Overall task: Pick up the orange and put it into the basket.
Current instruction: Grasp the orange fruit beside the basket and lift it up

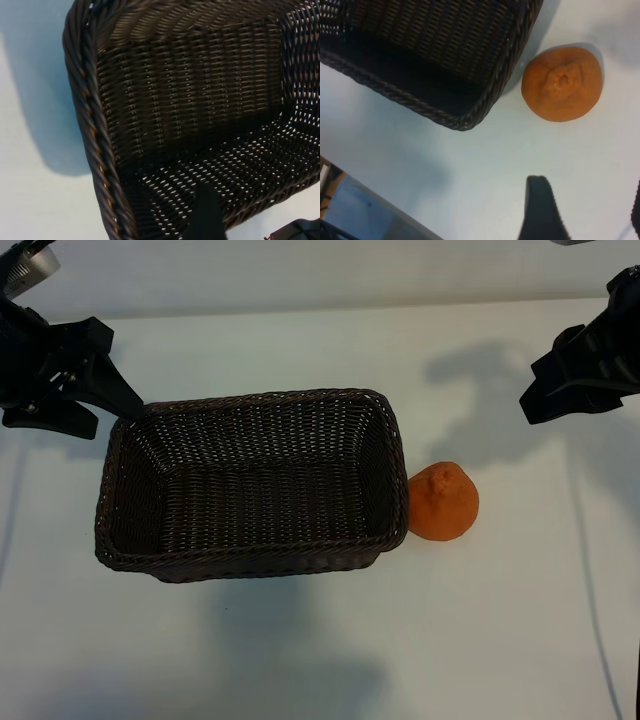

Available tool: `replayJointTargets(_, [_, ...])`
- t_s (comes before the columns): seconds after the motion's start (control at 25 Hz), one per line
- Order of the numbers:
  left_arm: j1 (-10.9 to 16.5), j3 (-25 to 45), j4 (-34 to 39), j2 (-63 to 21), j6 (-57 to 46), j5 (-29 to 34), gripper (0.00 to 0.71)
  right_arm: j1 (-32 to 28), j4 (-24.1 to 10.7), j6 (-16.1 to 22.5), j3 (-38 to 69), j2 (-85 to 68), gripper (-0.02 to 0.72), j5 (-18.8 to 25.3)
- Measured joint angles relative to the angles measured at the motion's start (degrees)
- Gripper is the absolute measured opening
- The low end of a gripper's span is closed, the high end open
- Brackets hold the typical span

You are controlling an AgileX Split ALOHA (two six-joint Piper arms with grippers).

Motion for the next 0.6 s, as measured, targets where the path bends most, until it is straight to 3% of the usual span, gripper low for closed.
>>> replayJointTargets(0.6, [0.0,0.0,-1.6,0.0,1.3,0.0,0.579,0.0,0.0,-0.1,0.0,0.0,0.433,-2.3])
